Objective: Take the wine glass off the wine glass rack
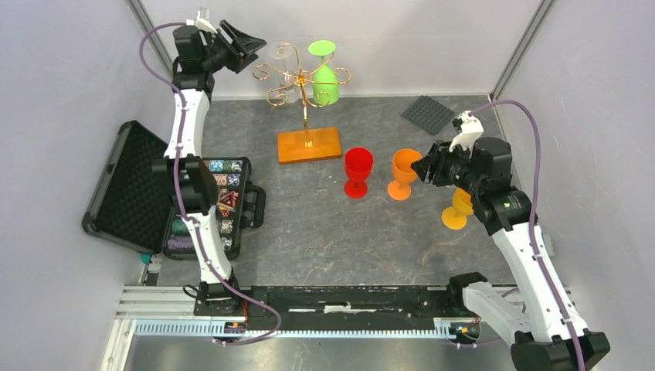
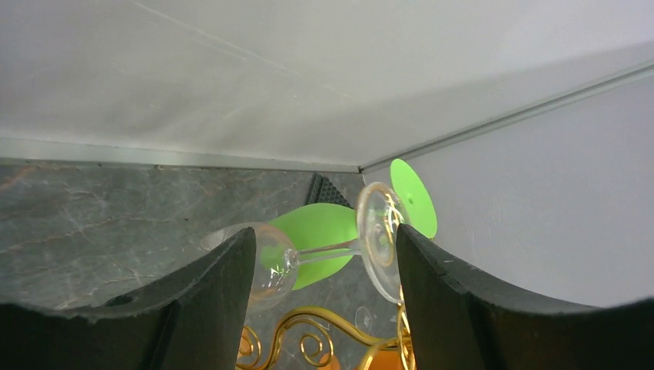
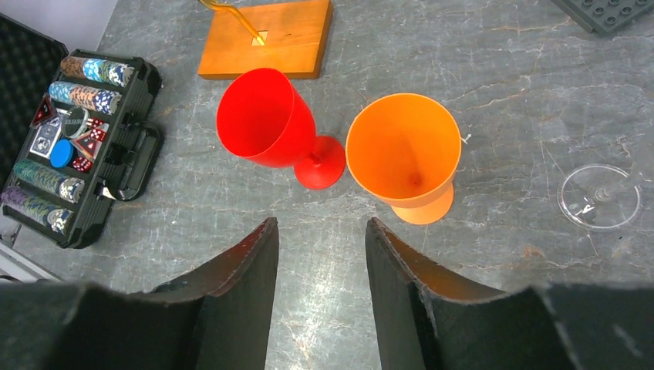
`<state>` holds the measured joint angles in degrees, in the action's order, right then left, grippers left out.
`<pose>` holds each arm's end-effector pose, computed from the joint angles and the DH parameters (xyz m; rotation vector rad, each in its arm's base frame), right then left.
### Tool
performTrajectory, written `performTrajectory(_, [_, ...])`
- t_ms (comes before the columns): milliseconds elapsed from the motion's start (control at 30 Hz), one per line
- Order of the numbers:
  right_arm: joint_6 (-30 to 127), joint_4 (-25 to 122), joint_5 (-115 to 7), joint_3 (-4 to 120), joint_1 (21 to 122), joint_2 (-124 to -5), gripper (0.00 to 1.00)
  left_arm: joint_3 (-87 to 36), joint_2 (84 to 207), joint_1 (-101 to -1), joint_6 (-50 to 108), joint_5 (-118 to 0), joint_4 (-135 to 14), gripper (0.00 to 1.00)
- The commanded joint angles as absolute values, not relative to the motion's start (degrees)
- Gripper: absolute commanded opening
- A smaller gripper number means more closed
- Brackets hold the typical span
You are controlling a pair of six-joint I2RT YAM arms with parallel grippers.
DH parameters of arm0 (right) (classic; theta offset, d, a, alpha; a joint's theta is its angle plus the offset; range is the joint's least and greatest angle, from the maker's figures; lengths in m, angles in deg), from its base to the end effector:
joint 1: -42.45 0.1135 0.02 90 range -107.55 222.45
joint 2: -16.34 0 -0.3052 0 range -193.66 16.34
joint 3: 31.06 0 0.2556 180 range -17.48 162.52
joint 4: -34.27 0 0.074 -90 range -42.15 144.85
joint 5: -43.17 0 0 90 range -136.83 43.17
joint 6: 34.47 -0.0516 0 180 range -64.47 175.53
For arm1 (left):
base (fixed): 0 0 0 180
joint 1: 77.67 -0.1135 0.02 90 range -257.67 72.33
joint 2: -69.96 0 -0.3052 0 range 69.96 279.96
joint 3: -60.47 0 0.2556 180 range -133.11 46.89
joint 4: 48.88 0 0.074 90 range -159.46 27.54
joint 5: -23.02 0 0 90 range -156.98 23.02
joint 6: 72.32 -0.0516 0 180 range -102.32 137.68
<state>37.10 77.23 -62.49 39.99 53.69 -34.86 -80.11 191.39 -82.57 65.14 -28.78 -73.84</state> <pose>0.1767 0.0493 0.3896 -0.0559 2.0077 0.6042 0.5353 0.0139 0.4462 -0.2718 1.7542 -1.1021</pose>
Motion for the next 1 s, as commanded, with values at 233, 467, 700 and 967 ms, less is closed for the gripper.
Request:
performTrajectory(233, [35.7, 74.76, -63.25, 39.05, 53.68, -32.79, 0.5, -82.19, 195.03, -80.04, 74.91, -23.46, -65.15, 0.61])
performTrajectory(467, [35.65, 74.79, -63.1, 38.78, 53.65, -32.33, 0.5, -82.04, 195.62, -79.97, 77.77, -23.6, -63.33, 0.45])
performTrajectory(700, [35.55, 74.57, -63.01, 38.67, 53.74, -32.33, 0.49, -82.35, 195.72, -80.02, 78.92, -23.17, -63.36, 0.33])
performTrajectory(967, [35.56, 74.49, -62.74, 38.49, 53.66, -32.2, 0.49, -82.66, 196.35, -80.03, 80.48, -21.95, -62.75, 0.19])
